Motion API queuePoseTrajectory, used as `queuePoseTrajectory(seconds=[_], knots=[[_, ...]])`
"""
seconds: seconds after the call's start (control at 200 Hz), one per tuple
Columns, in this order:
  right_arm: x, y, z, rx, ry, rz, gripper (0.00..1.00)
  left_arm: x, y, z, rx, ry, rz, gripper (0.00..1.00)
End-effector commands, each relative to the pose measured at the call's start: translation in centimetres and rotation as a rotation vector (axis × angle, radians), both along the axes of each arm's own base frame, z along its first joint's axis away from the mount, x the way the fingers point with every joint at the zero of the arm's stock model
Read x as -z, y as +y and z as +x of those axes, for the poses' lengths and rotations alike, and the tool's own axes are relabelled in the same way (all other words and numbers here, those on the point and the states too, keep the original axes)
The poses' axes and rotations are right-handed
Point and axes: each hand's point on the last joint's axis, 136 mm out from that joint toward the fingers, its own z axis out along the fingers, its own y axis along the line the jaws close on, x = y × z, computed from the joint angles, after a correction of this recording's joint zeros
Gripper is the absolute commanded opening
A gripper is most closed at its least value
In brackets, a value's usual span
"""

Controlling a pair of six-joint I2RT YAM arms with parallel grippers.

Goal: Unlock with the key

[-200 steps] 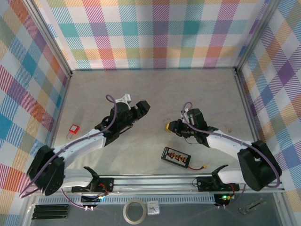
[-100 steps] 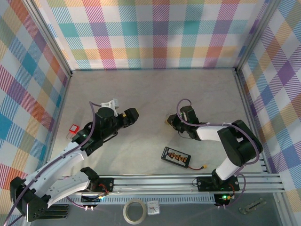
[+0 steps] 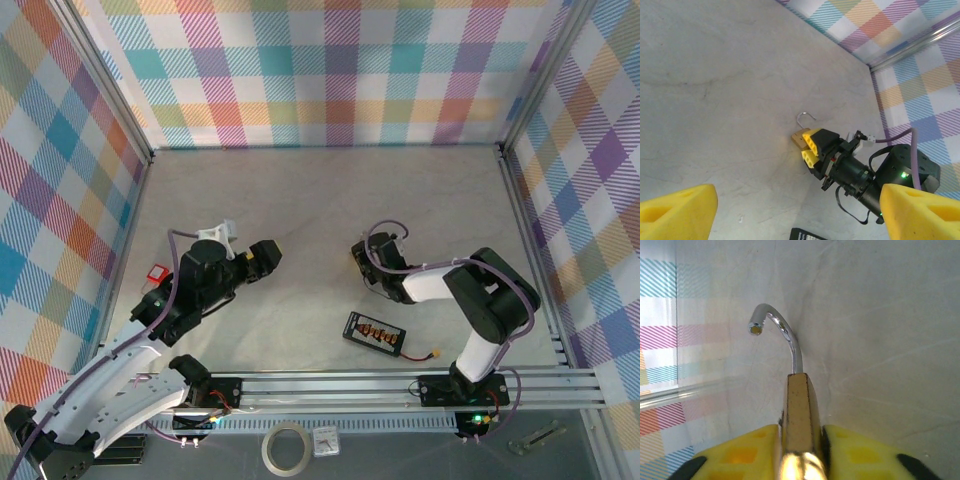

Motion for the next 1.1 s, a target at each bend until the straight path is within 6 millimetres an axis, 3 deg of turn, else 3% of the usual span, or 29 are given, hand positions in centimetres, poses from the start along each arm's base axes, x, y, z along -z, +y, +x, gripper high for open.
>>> queuePoseTrajectory(seconds=[0.0,0.2,0.405,0.585,0.805,1.095], knots=[[0.1,-0.7,-0.7,0.093,0.048,-0.003,0.47,-0.2,1.3,-0.4,-0.027,-0.004,0.041,0.85],[0.0,-0.9,-3.8,0.075,0.142,-0.003,0.75,-0.8,2.0,-0.7,-0.047,-0.02,0.043,0.86],[-3.1,-1.8,-6.8,-0.018,0.171,-0.063,0.85,-1.1,2.5,-0.8,-0.057,-0.02,0.069,0.87],[-6.5,-4.7,-8.9,-0.161,0.098,-0.271,0.97,-1.2,3.0,-0.9,-0.063,-0.025,0.116,0.89],[-9.8,-7.4,-11.0,-0.41,-0.012,-0.514,0.99,-1.0,4.1,-1.1,-0.061,-0.022,0.22,0.92],[-14.1,-9.8,-15.2,-0.621,-0.092,-0.639,0.99,-0.7,6.1,-1.7,-0.081,-0.015,0.367,0.96]])
